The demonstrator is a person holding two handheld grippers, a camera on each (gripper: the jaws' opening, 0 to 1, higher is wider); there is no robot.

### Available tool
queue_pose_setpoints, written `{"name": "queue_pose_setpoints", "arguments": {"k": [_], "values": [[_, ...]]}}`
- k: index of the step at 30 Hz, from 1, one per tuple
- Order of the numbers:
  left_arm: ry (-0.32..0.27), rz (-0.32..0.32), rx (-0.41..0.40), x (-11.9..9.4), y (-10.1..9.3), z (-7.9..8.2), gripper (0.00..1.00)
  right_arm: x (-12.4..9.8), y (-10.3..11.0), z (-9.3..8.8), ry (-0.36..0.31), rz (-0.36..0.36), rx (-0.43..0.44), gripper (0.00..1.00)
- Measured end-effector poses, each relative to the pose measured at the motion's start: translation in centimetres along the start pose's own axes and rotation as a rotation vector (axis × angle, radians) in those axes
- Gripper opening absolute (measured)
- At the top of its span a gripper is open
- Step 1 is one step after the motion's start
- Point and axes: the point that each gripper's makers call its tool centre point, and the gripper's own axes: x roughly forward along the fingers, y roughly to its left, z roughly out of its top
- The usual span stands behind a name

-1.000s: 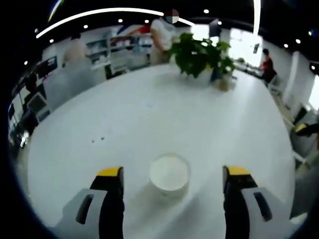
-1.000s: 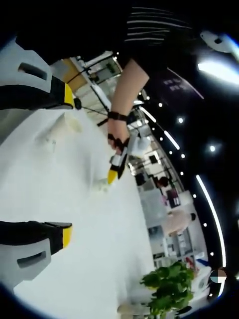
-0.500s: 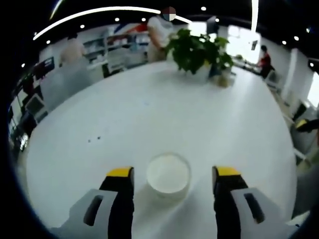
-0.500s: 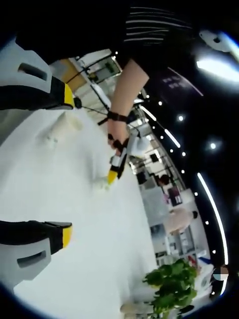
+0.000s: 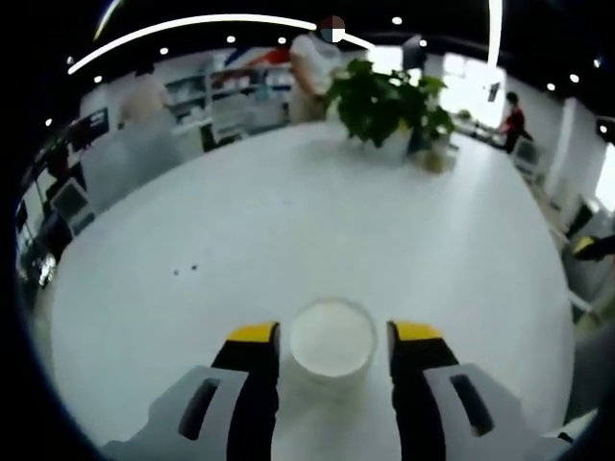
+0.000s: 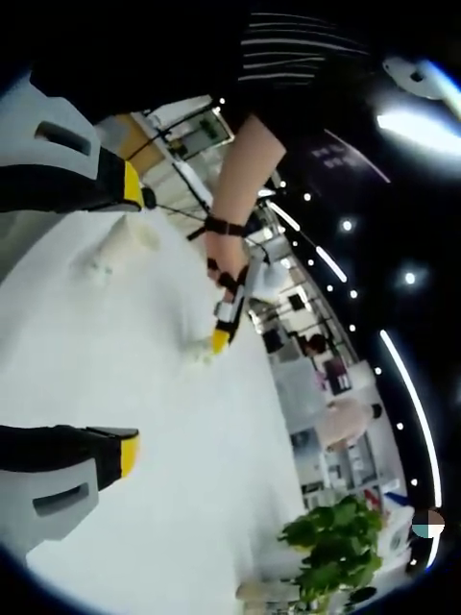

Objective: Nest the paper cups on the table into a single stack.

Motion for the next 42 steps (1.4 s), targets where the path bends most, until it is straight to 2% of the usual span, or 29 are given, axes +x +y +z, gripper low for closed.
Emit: {"name": "queue_pose_setpoints", "arguments": {"k": [9, 22, 24, 30, 42], "values": [[0.014, -0.006, 0.013, -0.1, 0.0, -0.5, 0.36, 0.0, 0.0, -0.1, 0.000, 0.000, -0.003, 0.90], [0.015, -0.020, -0.004, 0.0, -0.2, -0.6, 0.36, -0.1, -0.3, -0.1, 0.001, -0.003, 0.000, 0.90], [0.012, -0.030, -0.030, -0.2, -0.4, -0.5, 0.36, -0.1, -0.2, -0.1, 0.003, -0.001, -0.001, 0.90], [0.002, -0.045, -0.039, -0.8, -0.9, 0.0, 0.35, 0.0, 0.1, 0.0, -0.001, 0.007, -0.003, 0.90], [-0.012, -0.063, -0.015, -2.8, -1.4, 1.3, 0.35, 0.2, 1.3, 0.7, -0.009, 0.018, -0.032, 0.90]]}}
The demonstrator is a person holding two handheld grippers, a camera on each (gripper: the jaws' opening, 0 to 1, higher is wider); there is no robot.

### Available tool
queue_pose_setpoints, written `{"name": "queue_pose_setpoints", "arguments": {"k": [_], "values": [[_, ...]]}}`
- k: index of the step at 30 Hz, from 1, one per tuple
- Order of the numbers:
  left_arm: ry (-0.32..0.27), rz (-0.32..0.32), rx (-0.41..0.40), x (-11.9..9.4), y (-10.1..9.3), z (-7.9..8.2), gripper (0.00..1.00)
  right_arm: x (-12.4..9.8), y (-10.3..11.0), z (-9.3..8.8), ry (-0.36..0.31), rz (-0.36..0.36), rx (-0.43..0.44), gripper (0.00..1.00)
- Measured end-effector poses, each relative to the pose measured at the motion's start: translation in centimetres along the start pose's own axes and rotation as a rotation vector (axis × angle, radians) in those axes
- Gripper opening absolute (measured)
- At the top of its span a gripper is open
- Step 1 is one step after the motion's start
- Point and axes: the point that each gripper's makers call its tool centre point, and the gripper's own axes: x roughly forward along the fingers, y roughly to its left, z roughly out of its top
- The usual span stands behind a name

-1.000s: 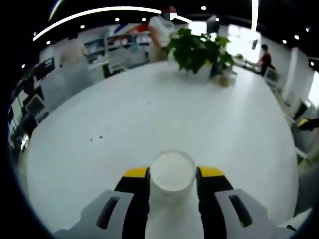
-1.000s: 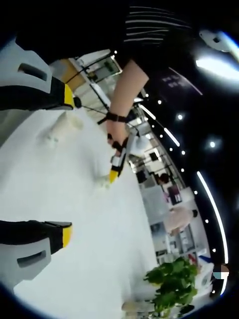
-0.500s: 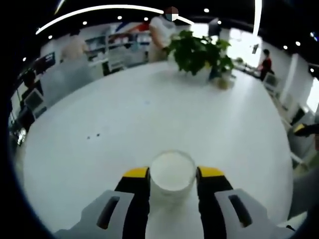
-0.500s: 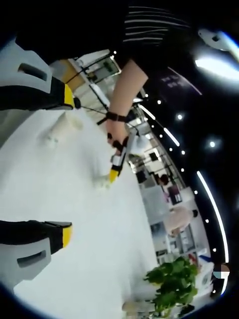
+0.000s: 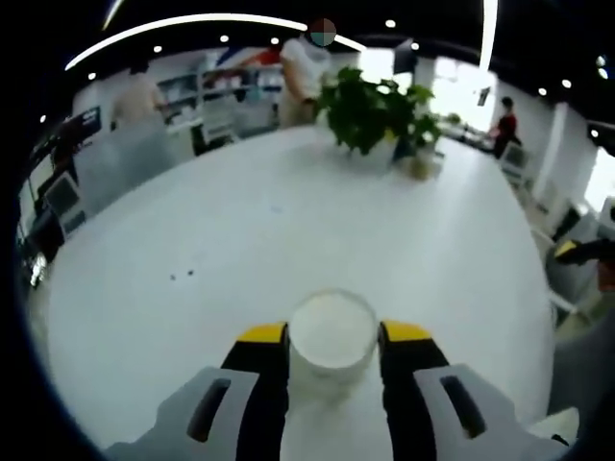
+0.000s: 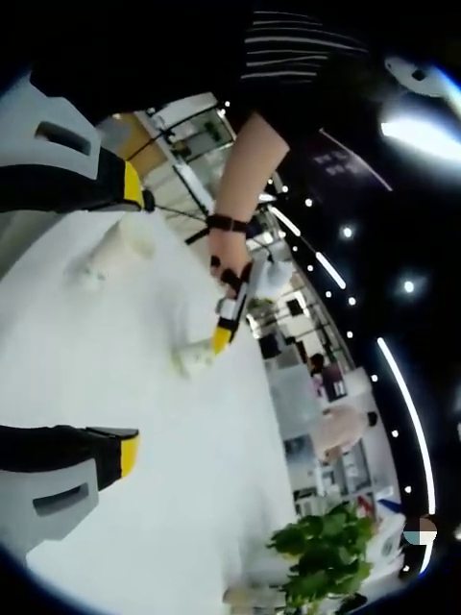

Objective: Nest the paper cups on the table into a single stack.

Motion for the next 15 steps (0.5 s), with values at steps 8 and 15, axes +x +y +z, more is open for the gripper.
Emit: {"name": "queue_pose_setpoints", "arguments": {"k": [8, 15], "values": [[-0.033, -0.018, -0.027, -2.7, -0.2, 1.4, 0.35, 0.3, 1.5, 0.5, 0.014, 0.015, -0.038, 0.91], [-0.056, -0.039, 0.000, -5.3, -0.4, 2.8, 0.35, 0.4, 2.3, 1.4, 0.009, 0.017, -0.072, 0.90]]}}
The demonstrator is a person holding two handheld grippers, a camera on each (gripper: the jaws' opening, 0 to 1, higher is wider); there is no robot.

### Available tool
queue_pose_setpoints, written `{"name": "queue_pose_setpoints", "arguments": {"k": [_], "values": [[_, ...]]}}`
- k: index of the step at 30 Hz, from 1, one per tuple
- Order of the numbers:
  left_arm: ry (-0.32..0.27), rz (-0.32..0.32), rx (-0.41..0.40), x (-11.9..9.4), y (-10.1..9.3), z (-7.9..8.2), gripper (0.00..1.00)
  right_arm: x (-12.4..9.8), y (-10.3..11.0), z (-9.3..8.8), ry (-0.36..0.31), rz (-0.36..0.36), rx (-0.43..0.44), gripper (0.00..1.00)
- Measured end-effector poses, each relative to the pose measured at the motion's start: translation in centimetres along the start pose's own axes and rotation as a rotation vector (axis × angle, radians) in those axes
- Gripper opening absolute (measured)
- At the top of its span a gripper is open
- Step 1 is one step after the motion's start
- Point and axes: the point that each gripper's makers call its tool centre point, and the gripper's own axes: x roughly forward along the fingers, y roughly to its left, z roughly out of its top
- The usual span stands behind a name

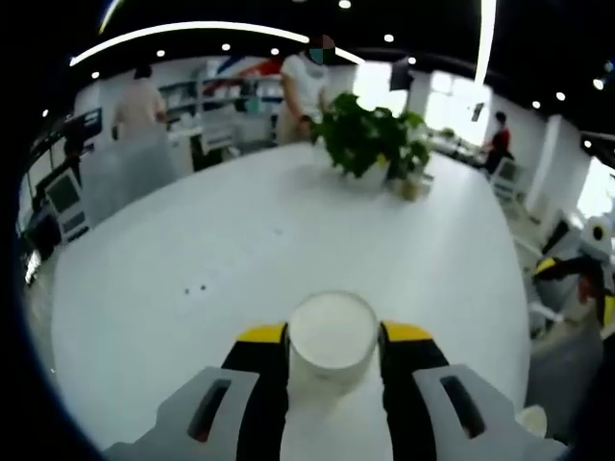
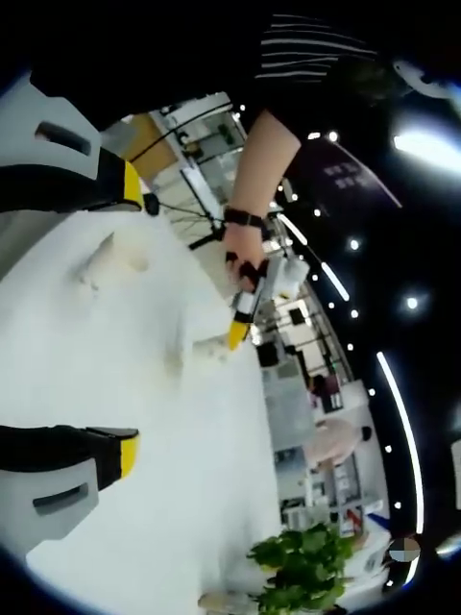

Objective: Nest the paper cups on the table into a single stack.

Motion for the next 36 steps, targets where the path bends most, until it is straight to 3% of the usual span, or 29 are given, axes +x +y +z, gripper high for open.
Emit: {"name": "queue_pose_setpoints", "arguments": {"k": [7, 13, 20, 25, 36], "values": [[-0.025, -0.029, 0.023, -2.8, -0.9, 1.2, 0.35, 0.2, 1.0, 0.6, -0.015, -0.009, -0.013, 0.90], [-0.014, -0.117, 0.071, -4.8, -3.1, 1.8, 0.35, 0.6, 2.5, 0.6, -0.007, -0.004, -0.041, 0.90], [-0.043, -0.181, 0.100, -7.3, -5.1, 3.3, 0.35, 0.7, 3.5, 0.8, -0.004, -0.013, -0.058, 0.90], [-0.041, -0.232, 0.125, -9.0, -6.4, 3.7, 0.35, 1.0, 4.0, 1.1, -0.003, -0.012, -0.071, 0.90], [-0.056, -0.279, 0.162, -11.4, -8.2, 4.0, 0.35, 2.5, 6.0, 2.1, -0.007, 0.012, -0.101, 0.89]]}}
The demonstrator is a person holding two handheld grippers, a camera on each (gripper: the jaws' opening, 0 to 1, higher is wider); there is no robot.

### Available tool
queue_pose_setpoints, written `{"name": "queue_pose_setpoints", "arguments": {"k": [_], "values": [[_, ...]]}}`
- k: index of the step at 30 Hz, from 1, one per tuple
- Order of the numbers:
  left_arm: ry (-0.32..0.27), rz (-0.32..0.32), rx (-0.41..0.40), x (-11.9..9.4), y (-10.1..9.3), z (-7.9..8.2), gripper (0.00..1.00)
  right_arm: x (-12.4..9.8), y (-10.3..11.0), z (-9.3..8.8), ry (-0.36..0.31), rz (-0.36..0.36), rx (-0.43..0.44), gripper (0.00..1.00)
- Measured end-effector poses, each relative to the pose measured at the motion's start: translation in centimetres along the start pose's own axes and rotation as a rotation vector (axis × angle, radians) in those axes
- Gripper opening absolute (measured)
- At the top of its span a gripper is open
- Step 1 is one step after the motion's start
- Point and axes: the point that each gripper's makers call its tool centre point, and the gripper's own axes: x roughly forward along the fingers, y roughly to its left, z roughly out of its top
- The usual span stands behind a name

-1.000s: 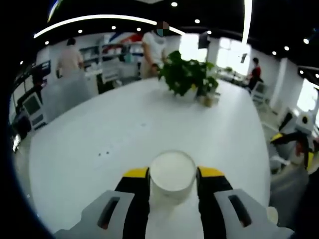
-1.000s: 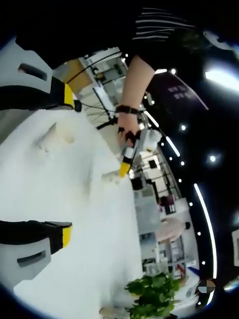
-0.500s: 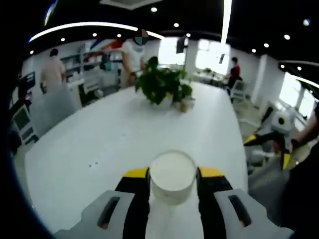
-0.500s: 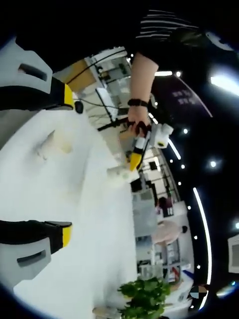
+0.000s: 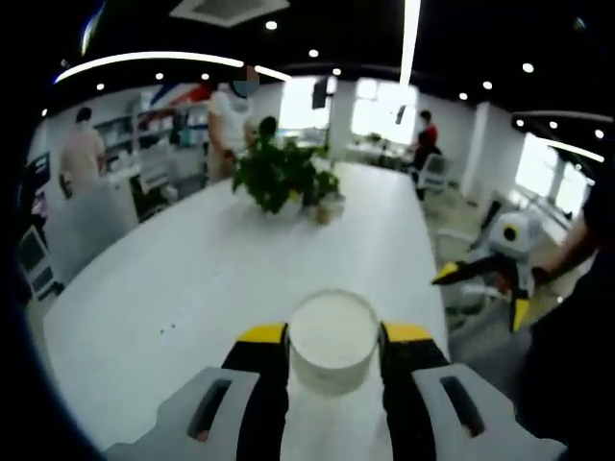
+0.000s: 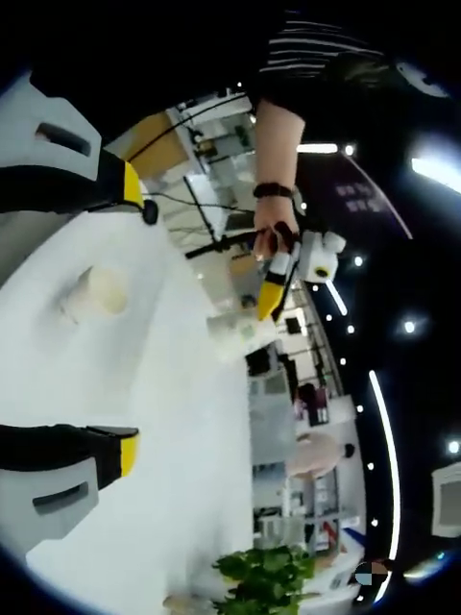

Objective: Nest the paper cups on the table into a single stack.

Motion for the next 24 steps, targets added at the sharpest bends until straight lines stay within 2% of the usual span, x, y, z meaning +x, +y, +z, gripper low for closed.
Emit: {"name": "queue_pose_setpoints", "arguments": {"k": [4, 13, 22, 24], "values": [[-0.014, -0.012, -0.008, -0.8, -0.2, 0.2, 0.35, 0.8, 0.6, 0.6, -0.011, 0.011, 0.001, 0.89], [-0.045, -0.060, 0.003, -2.1, -2.8, 1.6, 0.35, 3.4, 3.0, 2.0, -0.031, 0.078, -0.002, 0.86], [-0.035, -0.080, 0.015, -2.4, -3.5, 1.5, 0.35, 5.3, 4.3, 2.9, -0.041, 0.134, -0.001, 0.84], [-0.041, -0.093, 0.010, -2.6, -4.1, 1.5, 0.35, 5.6, 4.6, 3.0, -0.045, 0.141, 0.012, 0.84]]}}
